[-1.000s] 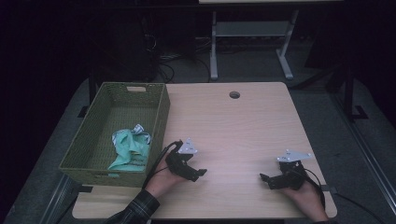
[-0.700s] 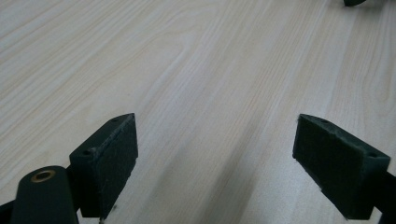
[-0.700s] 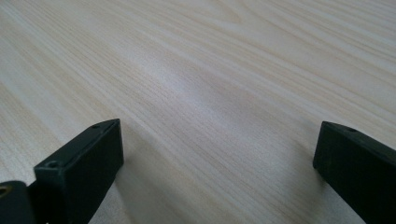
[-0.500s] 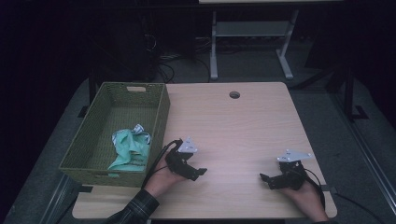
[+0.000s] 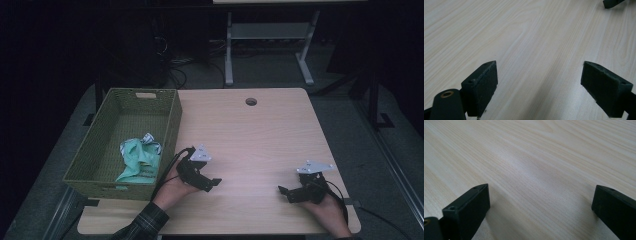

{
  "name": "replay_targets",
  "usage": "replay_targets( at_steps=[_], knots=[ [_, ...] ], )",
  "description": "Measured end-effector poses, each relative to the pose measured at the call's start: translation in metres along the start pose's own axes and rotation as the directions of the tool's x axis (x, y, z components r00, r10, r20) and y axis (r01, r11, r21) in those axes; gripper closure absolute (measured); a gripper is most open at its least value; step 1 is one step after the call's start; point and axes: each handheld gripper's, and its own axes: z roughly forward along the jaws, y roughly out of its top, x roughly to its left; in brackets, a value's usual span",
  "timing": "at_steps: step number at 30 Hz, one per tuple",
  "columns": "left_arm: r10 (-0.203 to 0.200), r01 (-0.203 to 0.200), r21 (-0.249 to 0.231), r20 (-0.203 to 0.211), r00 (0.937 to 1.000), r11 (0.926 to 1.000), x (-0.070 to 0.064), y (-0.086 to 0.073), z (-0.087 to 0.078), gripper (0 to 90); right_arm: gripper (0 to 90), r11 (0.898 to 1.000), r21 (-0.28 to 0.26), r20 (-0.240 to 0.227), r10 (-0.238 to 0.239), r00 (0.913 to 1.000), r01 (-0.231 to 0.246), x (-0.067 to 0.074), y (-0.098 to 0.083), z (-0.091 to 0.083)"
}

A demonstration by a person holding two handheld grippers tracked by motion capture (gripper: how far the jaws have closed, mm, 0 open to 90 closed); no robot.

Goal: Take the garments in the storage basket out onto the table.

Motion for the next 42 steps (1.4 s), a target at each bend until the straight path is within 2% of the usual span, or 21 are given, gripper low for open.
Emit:
replay_targets(
  at_steps=[9,16,42],
  knots=[
    [-0.002,0.002,0.004,0.0,1.0,1.0,0.001,0.003,-0.003,13.5,1.4,1.0,0.0,0.0,0.001,1.0,-0.001,0.0,0.0,0.0],
    [-0.012,0.012,-0.014,0.003,0.9999,0.9998,0.0,0.005,-0.006,13.5,1.5,1.0,0.0,0.0,0.001,1.0,-0.001,0.0,0.0,0.0],
    [0.001,0.0,-0.028,0.005,1.0,0.9996,0.0,0.019,-0.022,13.6,1.4,1.0,0.0,0.0,0.001,1.0,-0.001,0.0,0.0,0.0]
  ],
)
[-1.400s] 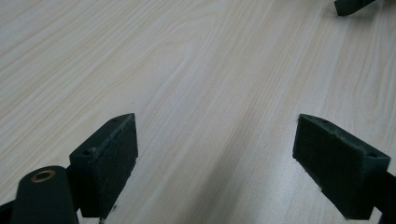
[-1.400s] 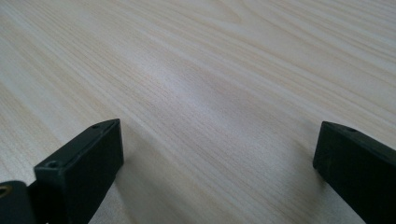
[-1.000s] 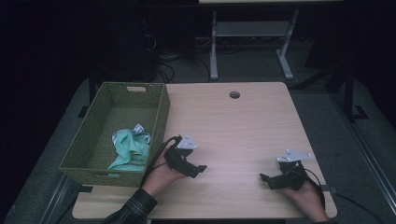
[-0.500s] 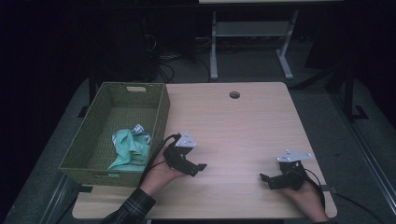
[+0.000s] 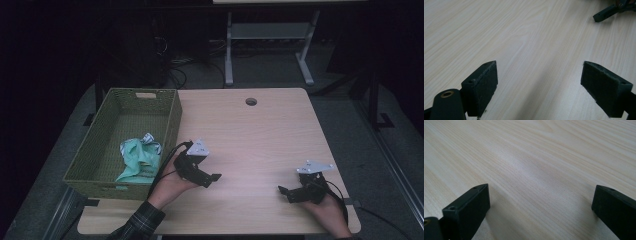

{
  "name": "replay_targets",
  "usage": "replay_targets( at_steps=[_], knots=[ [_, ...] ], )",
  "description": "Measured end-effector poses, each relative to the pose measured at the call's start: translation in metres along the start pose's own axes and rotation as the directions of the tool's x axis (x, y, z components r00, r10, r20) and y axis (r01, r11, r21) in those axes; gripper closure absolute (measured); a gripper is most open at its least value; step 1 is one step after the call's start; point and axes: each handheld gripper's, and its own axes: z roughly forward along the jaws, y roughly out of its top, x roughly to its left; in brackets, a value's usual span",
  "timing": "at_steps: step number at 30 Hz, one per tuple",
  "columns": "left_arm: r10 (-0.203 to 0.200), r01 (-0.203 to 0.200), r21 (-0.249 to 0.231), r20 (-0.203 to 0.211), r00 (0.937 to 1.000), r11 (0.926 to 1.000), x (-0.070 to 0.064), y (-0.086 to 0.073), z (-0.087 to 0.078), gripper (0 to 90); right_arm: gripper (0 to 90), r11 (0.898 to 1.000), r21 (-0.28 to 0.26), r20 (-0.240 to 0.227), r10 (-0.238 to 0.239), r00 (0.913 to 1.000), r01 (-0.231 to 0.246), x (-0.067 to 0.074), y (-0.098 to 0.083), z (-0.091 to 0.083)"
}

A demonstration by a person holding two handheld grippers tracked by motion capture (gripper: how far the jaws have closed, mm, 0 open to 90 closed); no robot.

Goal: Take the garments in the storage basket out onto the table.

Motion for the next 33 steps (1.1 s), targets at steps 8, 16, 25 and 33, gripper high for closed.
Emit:
replay_targets(
  at_steps=[8,16,25,33],
  knots=[
    [0.009,-0.009,-0.021,-0.003,1.0,0.9997,0.0,0.007,-0.007,13.7,1.4,1.0,0.0,0.0,0.0,1.0,0.0,0.0,0.0,0.0],
    [0.016,-0.016,-0.032,-0.006,0.9999,0.9994,0.002,0.012,-0.012,13.7,1.5,1.0,0.001,0.0,0.002,1.0,-0.002,0.0,0.0,0.0],
    [0.015,-0.015,-0.042,-0.005,0.9999,0.999,0.005,0.016,-0.019,13.7,1.4,1.0,0.0,0.0,0.002,1.0,-0.002,0.0,0.0,0.0],
    [0.016,-0.017,-0.058,-0.011,0.9998,0.9982,0.011,0.02,-0.026,13.7,1.4,1.0,0.0,0.0,0.002,1.0,-0.002,0.0,0.0,0.0]
  ],
)
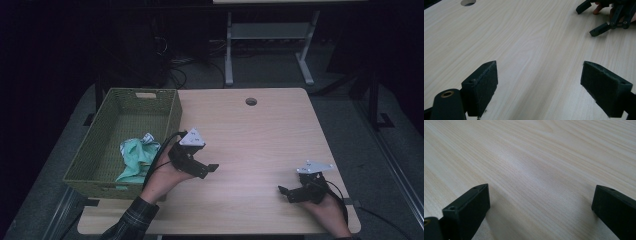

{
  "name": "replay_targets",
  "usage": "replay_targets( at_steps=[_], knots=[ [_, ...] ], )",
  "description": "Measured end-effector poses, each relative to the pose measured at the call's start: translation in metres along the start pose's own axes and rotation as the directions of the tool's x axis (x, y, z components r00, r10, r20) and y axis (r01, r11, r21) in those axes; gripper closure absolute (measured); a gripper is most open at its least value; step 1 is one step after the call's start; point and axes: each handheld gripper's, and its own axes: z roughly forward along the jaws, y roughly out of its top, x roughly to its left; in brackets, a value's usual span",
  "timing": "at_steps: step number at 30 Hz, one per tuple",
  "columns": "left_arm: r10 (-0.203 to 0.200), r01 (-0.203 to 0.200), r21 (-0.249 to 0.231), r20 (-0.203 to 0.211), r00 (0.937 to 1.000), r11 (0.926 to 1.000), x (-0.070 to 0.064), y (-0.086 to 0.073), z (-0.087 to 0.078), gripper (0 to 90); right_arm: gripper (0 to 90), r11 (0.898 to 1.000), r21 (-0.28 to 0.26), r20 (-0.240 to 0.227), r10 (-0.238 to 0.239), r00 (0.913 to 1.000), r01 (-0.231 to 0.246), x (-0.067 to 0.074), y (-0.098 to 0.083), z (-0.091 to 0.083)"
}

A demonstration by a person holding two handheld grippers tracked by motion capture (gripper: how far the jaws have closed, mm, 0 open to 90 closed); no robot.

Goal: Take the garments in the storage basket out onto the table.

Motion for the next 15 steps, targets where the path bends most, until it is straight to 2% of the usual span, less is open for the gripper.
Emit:
replay_targets(
  at_steps=[4,8,15],
  knots=[
    [-0.002,0.002,-0.004,0.0,1.0,1.0,0.002,0.002,-0.003,14.4,1.4,1.0,0.0,0.0,-0.001,1.0,0.001,0.0,0.0,0.0],
    [0.006,-0.006,0.013,0.006,1.0,0.9999,0.007,0.004,-0.007,14.4,1.4,1.0,0.0,0.0,0.0,1.0,0.0,0.0,0.0,0.0],
    [-0.011,0.011,0.01,0.002,0.9999,0.9999,0.013,0.004,-0.014,14.4,1.4,1.0,-0.001,0.002,0.005,1.0,-0.005,0.0,0.0,0.0]
  ],
)
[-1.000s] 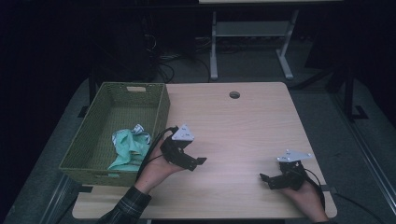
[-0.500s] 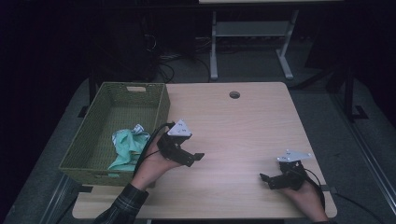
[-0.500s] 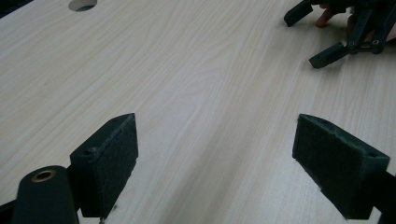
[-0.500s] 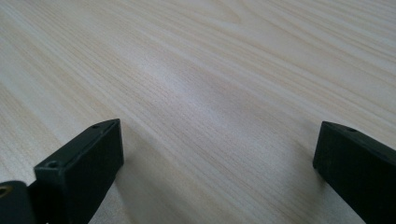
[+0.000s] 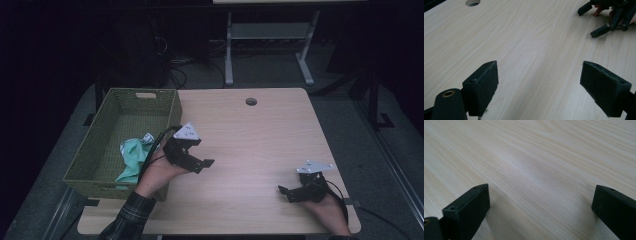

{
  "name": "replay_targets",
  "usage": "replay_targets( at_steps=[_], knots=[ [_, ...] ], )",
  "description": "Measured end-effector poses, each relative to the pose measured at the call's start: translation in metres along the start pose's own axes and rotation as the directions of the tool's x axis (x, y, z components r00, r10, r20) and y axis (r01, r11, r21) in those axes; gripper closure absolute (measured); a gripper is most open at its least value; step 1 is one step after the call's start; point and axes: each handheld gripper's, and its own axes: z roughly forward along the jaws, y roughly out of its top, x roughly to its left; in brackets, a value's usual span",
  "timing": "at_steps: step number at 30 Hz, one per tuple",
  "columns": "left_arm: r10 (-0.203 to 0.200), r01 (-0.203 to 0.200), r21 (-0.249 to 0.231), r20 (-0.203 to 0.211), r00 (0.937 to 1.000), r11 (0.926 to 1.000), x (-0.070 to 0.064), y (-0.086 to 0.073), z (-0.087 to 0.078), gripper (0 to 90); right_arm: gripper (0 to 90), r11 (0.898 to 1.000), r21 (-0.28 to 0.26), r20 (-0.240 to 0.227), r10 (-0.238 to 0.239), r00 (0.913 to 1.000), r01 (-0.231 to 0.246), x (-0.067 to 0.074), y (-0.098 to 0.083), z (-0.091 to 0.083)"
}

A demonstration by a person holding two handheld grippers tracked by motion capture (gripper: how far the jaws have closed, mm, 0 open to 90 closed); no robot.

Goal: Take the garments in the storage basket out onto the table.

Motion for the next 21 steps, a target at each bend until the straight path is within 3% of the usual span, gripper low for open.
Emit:
replay_targets(
  at_steps=[2,11,21],
  knots=[
    [-0.005,0.005,-0.017,-0.004,1.0,0.9998,0.002,-0.001,-0.006,14.4,1.4,1.0,0.0,0.0,0.0,1.0,0.0,0.0,0.0,0.0],
    [0.006,-0.006,-0.005,-0.029,0.9996,1.0,0.01,-0.005,-0.016,14.6,1.5,1.0,0.0,0.001,0.001,1.0,-0.001,0.0,0.0,0.0],
    [-0.01,0.01,-0.004,-0.05,0.9987,0.9999,0.016,-0.01,-0.027,14.7,1.5,1.0,0.0,0.001,0.0,1.0,0.0,0.0,0.0,0.0]
  ],
)
